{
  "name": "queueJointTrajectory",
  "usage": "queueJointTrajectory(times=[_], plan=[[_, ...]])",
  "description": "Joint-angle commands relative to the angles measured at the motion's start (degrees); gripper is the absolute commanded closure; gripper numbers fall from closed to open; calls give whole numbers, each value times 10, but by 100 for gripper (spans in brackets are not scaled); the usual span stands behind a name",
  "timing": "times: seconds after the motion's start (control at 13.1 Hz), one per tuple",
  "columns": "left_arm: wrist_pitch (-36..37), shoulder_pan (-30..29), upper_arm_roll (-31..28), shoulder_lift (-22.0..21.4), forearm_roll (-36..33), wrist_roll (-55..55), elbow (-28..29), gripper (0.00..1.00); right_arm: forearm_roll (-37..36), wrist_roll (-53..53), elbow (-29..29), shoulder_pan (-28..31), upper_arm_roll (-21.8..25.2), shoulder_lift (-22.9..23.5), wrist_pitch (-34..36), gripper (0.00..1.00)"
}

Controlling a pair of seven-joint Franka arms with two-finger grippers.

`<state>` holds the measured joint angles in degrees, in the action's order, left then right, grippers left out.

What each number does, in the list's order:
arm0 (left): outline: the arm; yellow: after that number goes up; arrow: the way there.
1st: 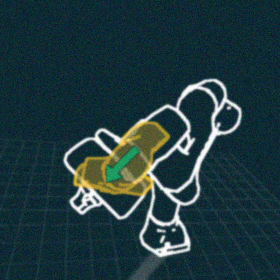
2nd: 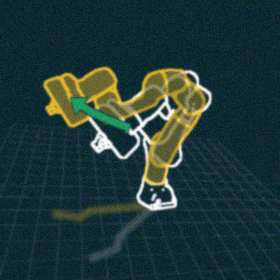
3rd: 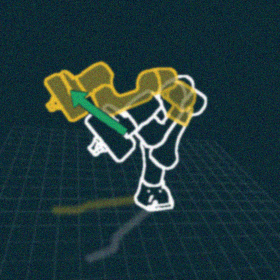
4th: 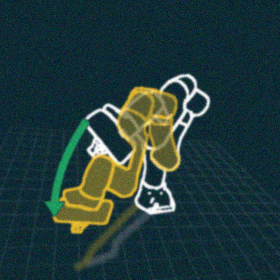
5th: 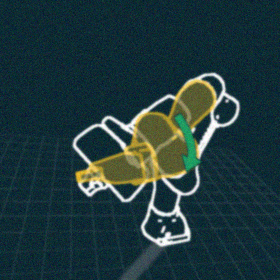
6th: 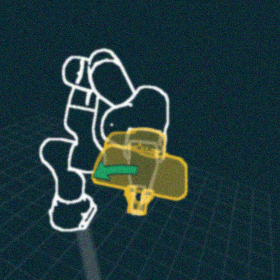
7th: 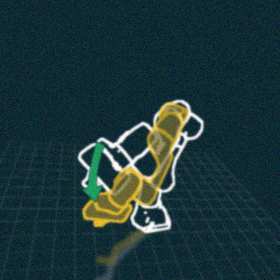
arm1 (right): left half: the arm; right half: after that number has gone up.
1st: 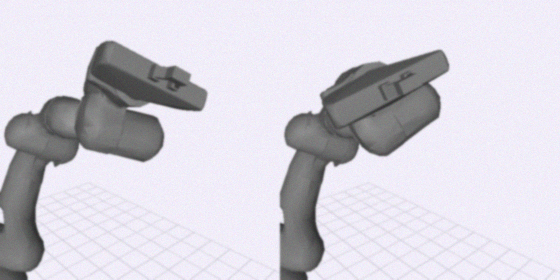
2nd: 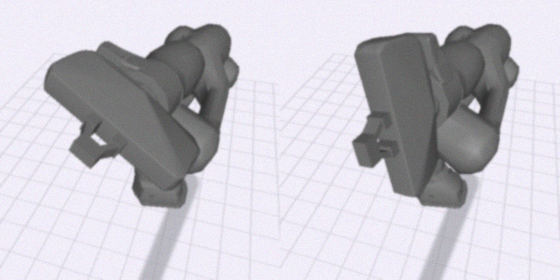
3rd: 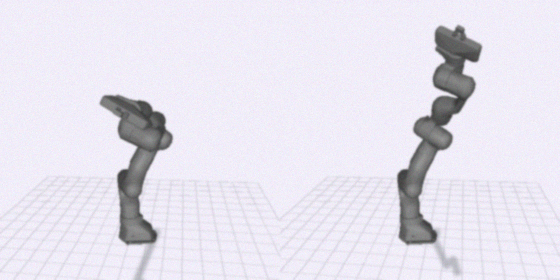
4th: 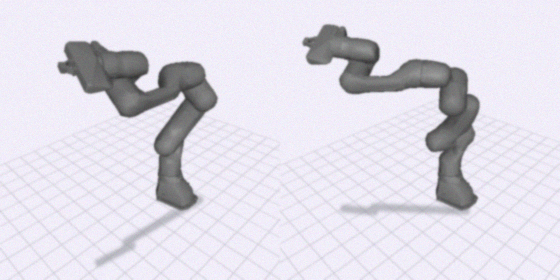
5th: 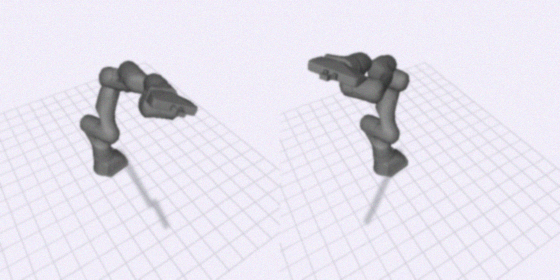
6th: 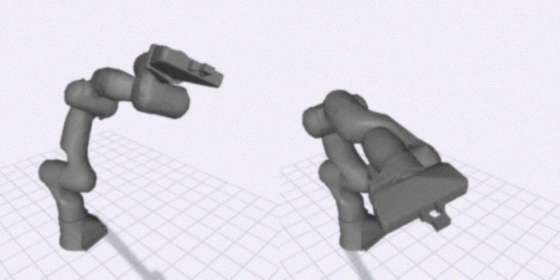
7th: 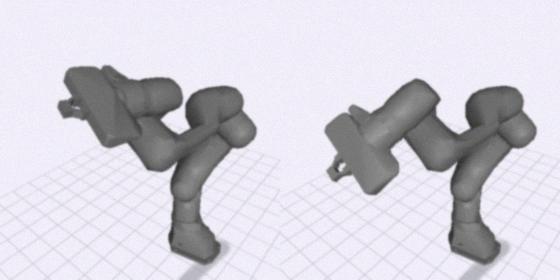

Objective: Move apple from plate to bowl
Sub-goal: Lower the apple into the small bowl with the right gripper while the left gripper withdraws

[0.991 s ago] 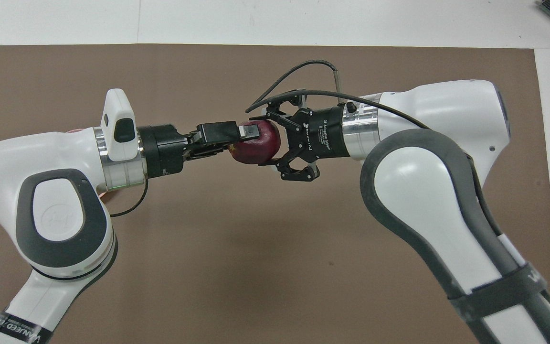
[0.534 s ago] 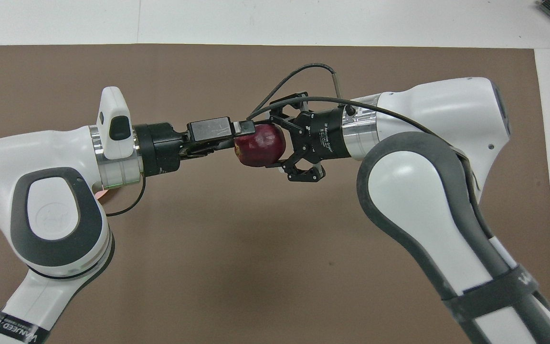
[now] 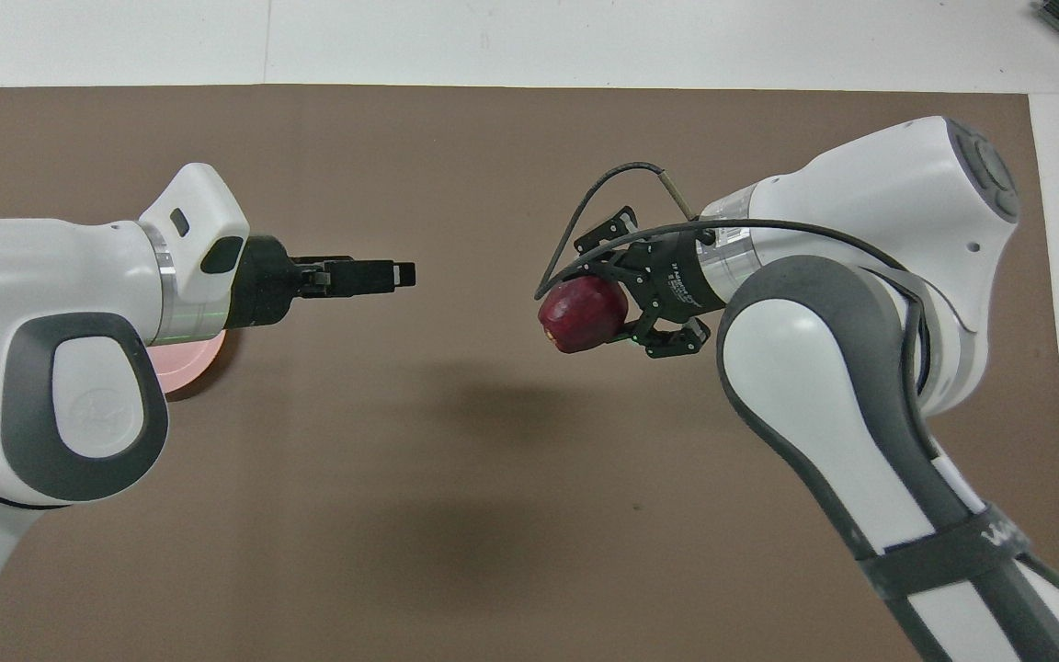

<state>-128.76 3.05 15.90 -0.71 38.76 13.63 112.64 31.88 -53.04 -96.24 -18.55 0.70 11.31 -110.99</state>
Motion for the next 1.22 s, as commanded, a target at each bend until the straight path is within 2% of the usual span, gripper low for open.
queueJointTrajectory(times=[0.0,0.08,0.38,0.61,0.76,0.91,1.14], plan=[[26,-4,1,-4,-142,1,4,0,-92,78,-23,15,-3,-16,7,100],[35,-12,0,-4,-163,1,3,0,-123,115,-28,26,-3,-18,7,100],[61,-61,0,-4,-172,1,1,0,-221,278,-65,86,-3,-28,7,100],[61,-88,0,0,-185,1,1,0,-228,395,-85,155,-3,-30,-2,100],[63,-122,0,0,-185,1,1,0,-228,442,-85,183,-3,4,-31,100],[104,-158,0,2,-185,1,-5,0,-229,459,-82,188,-3,29,-80,100],[111,-155,0,2,-194,-2,-6,0,-236,464,-79,194,-3,55,-114,100]])
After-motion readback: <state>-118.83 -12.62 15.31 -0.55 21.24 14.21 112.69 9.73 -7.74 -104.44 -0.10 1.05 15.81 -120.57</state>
